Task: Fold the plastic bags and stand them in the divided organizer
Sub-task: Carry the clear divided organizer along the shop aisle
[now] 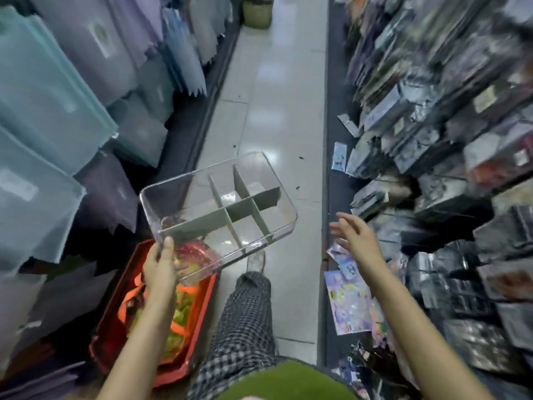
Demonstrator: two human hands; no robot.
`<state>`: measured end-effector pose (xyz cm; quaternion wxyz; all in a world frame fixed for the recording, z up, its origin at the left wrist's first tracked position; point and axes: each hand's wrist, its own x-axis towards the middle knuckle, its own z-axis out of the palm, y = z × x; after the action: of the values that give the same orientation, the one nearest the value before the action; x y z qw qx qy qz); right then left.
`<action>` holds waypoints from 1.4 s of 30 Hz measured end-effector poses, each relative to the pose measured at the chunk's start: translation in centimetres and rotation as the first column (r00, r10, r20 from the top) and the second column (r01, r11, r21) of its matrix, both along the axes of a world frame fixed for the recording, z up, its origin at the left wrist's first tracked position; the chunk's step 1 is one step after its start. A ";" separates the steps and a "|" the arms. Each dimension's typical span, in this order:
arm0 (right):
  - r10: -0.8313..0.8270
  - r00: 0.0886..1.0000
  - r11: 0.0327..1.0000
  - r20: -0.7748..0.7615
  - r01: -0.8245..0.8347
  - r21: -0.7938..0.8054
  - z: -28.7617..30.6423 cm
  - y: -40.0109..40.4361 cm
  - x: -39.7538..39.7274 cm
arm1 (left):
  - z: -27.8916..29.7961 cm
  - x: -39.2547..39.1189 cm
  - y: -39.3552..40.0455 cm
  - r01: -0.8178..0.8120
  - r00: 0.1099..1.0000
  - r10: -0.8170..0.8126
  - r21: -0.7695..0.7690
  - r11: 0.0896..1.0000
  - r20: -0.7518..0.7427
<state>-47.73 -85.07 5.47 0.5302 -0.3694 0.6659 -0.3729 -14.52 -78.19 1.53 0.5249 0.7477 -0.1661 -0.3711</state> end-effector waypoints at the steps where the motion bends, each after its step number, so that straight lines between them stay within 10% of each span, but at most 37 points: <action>1: -0.011 1.000 1.000 -0.004 0.011 -0.008 0.0 -2.4 -0.3 | -0.2 0.0 -2.6 0.008 1.000 -0.008 -0.004 1.000 -0.010; 21: -0.122 0.989 0.990 -0.087 0.128 0.064 -1.3 -47.5 -2.0 | 0.3 1.6 -56.6 0.132 0.987 -0.125 0.073 0.989 -0.098; 42: -0.008 1.000 0.998 -0.024 0.006 -0.059 -0.3 -119.2 -0.9 | 2.2 1.2 -120.7 0.017 0.995 -0.012 0.047 0.999 -0.101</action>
<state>-48.68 -204.28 5.19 0.5096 -0.3871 0.6623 -0.3896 -13.31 -198.84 3.78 0.5119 0.7393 -0.1360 -0.4158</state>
